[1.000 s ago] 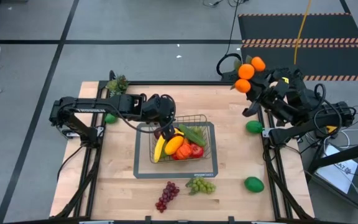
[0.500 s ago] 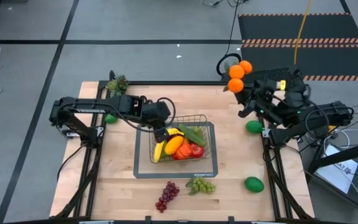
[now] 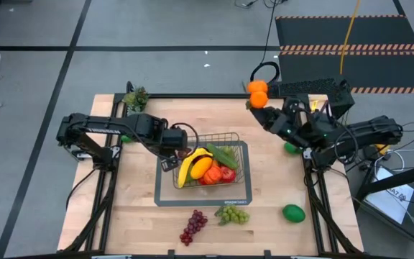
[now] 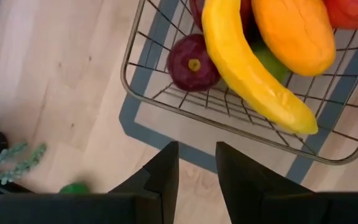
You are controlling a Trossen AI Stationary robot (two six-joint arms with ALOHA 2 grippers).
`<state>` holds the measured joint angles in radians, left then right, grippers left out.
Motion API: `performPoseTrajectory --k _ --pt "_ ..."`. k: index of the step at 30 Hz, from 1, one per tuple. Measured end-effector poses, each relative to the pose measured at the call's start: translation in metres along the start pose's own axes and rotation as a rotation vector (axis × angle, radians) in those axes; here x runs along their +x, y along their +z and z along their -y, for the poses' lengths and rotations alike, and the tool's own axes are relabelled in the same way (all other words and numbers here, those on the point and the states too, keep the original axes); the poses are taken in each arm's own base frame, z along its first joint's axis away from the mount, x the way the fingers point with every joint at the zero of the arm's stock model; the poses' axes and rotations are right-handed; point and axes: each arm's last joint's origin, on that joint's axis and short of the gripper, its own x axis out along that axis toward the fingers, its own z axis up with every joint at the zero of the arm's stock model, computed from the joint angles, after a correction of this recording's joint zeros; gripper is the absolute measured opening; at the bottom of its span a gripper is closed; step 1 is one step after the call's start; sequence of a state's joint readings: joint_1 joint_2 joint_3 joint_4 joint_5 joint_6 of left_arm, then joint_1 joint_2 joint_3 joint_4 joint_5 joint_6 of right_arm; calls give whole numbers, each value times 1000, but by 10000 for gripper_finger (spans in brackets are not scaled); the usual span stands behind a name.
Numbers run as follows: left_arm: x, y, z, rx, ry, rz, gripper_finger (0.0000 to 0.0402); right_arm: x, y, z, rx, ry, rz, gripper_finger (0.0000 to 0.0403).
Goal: Build produce basket
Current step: Put the tangerines into the gold wire basket
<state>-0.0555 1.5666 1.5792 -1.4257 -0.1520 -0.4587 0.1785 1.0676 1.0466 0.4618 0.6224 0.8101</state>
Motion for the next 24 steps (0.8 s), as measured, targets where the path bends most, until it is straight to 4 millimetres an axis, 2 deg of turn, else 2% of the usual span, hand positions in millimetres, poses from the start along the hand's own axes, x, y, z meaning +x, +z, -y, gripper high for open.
performPoseTrajectory --k 8,12,17,24 --pt "-22 -12 -10 -39 -8 90 108 8 8 -40 -170 -144 -281 4" --pt "-34 -19 -18 -78 7 146 108 17 5 -49 -225 -191 -445 4" --pt "-42 -24 -22 -127 10 183 108 31 -17 -38 -258 -269 -713 4" --pt "-44 -26 -22 -164 14 194 108 37 -57 0 -277 -428 -1105 4"
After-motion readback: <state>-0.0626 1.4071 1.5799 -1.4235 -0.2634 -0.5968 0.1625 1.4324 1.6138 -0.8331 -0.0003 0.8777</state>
